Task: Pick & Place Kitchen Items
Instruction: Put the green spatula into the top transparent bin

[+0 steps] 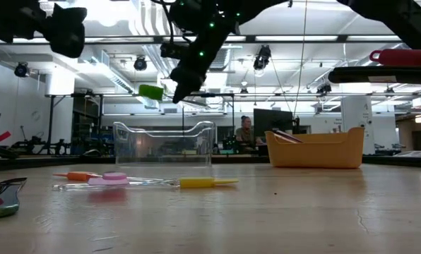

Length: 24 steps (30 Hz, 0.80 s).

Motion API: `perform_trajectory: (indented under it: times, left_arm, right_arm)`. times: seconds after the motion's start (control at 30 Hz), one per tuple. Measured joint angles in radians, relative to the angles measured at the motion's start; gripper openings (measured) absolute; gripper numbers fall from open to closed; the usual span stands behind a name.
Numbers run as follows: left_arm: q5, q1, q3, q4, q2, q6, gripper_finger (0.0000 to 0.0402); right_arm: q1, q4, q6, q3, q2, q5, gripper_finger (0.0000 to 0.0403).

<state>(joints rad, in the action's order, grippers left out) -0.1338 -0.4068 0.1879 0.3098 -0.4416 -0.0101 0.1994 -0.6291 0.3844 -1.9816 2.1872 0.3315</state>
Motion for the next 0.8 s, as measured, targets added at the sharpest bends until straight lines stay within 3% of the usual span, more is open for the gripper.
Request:
perform_trajectory:
  times: [0.17,0.3,0.8]
  left_arm:
    - [-0.087,0.000,0.000,-0.104,0.113,0.006,0.0236]
    - [-0.152,0.000,-0.011,-0.117,0.179,0.020,0.0236]
    - [-0.163,0.000,-0.043,-0.078,0.208,0.019,0.0236]
  right_arm:
    - [0.022,0.039,0.096,0.000,0.000,-0.007,0.0012]
    - [0.046,0.043,0.134,0.001,0.006,-0.104,0.0013]
    - [0.118,0.109,0.155,0.004,0.069,-0.152,0.0013]
